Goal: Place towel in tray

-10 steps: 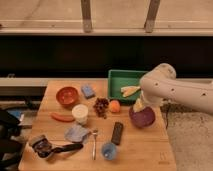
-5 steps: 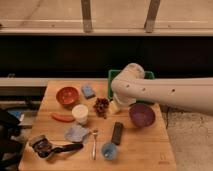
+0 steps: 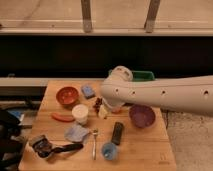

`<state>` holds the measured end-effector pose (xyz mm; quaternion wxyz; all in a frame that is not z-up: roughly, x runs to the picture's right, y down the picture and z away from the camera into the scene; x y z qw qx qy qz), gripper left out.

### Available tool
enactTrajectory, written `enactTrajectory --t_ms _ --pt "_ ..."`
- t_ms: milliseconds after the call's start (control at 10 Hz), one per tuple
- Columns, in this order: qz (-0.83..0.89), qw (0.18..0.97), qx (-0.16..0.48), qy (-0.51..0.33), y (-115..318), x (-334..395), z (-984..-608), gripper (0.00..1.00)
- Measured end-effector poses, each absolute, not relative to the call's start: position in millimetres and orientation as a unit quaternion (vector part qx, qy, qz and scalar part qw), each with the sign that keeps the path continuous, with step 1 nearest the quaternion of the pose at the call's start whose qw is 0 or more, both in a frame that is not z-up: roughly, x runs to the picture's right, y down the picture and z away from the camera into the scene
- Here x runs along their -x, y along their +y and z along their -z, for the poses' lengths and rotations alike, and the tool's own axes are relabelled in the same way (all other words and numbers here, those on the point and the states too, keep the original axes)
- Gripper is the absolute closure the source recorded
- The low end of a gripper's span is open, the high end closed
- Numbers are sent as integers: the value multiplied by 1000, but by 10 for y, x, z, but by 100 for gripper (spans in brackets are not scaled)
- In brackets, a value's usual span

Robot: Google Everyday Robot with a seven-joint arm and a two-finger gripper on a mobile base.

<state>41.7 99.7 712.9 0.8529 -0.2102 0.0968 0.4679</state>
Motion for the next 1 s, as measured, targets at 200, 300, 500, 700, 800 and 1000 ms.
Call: enactTrajectory --t_ms 200,300,500,700,800,1000 --pt "-468 852 214 95 1005 -418 -7140 21" --pt "-462 853 224 93 1065 -360 -7170 21" --pt "-442 858 247 86 1257 10 -7224 21" --pt "-419 862 275 75 1511 576 -7262 21" --pt "-411 863 286 71 1619 742 -7267 21" --pt "-397 860 315 61 1833 1072 -7329 21"
